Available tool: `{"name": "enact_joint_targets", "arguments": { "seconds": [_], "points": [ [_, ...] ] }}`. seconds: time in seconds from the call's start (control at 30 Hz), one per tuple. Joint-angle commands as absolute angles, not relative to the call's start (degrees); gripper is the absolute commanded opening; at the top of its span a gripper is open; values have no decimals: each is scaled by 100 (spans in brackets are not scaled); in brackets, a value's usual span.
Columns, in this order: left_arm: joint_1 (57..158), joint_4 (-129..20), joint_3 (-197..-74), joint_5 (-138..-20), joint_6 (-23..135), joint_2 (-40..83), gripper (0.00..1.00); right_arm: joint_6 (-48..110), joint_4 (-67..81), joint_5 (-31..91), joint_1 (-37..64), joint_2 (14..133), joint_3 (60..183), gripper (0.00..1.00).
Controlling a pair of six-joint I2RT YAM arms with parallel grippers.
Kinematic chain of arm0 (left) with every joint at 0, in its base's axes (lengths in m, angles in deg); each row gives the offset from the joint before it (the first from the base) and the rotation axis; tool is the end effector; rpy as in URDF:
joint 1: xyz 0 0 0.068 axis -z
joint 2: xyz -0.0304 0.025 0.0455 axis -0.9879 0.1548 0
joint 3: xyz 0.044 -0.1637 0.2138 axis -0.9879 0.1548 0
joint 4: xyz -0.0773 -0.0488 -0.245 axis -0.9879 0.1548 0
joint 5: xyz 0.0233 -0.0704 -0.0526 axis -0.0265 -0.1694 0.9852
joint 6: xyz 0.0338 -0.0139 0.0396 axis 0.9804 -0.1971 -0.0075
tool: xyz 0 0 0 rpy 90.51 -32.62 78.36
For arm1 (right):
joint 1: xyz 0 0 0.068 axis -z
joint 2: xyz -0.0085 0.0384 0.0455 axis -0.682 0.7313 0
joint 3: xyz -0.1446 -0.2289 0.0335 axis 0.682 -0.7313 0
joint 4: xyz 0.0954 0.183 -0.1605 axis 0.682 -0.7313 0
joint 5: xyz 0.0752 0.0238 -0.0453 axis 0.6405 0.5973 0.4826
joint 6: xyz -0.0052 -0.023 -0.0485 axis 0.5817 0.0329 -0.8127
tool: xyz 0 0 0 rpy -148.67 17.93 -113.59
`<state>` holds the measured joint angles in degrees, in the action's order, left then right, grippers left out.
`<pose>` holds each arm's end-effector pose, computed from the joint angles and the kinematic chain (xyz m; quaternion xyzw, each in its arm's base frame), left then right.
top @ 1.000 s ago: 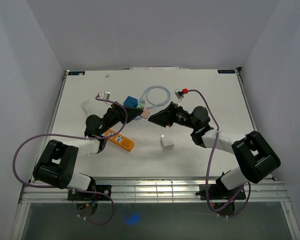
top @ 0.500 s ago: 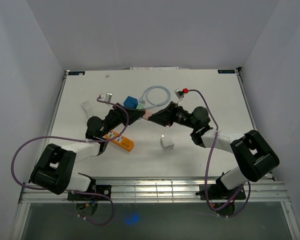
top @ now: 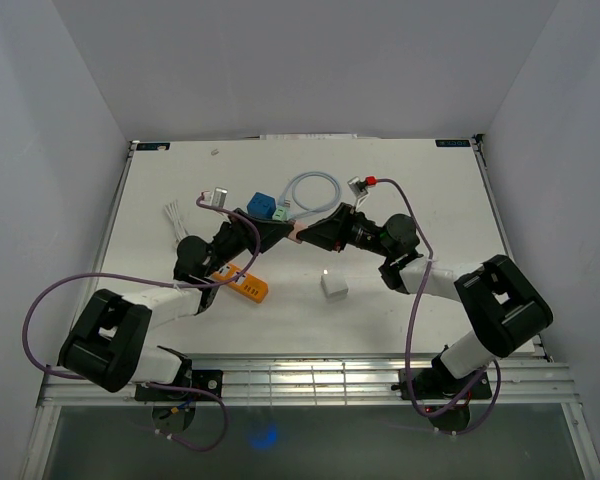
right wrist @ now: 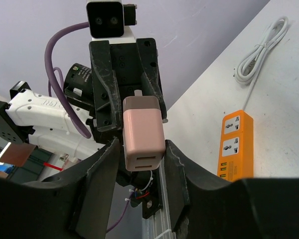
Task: Insert the plug
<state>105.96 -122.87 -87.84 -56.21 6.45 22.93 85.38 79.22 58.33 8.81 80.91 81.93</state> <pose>0.2249 -0.1246 0.2441 0.0318 0.6078 -0.6452 0.4618 0.2413 0.1895 0.2540 -0.1183 0.5953 0.6948 0.3858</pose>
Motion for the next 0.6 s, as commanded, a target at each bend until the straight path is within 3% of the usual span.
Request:
{"name": "enact_joint_targets", "arguments": {
  "seconds": [0.0, 0.17, 0.33, 0.4, 0.47, 0.5, 0.57],
  "points": [
    [10658, -12455, -8695, -5735, 722, 2107, 6, 8741, 8635, 5950, 837, 8165, 8439, 47],
    [10711, -12587, -8624, -5779, 757, 2072, 6, 8916, 8802, 6003, 837, 8253, 8465, 38],
    [10729, -12587, -8589, -5770, 774, 2080, 10, 8987, 8961, 6064, 837, 8315, 8474, 13],
    [10729, -12351, -8571, -5858, 879, 1958, 33, 8900, 8813, 6090, 837, 8263, 8465, 8],
    [10720, -11695, -8632, -6033, 1176, 1661, 48, 8820, 8724, 6099, 855, 8219, 8422, 8],
    [10711, -11386, -8668, -6130, 1318, 1519, 63, 8742, 8680, 6099, 855, 8157, 8387, 8],
    [10694, -10057, -8816, -6498, 1712, 1003, 76, 8671, 8540, 6108, 890, 8104, 8308, 8]
  ]
}}
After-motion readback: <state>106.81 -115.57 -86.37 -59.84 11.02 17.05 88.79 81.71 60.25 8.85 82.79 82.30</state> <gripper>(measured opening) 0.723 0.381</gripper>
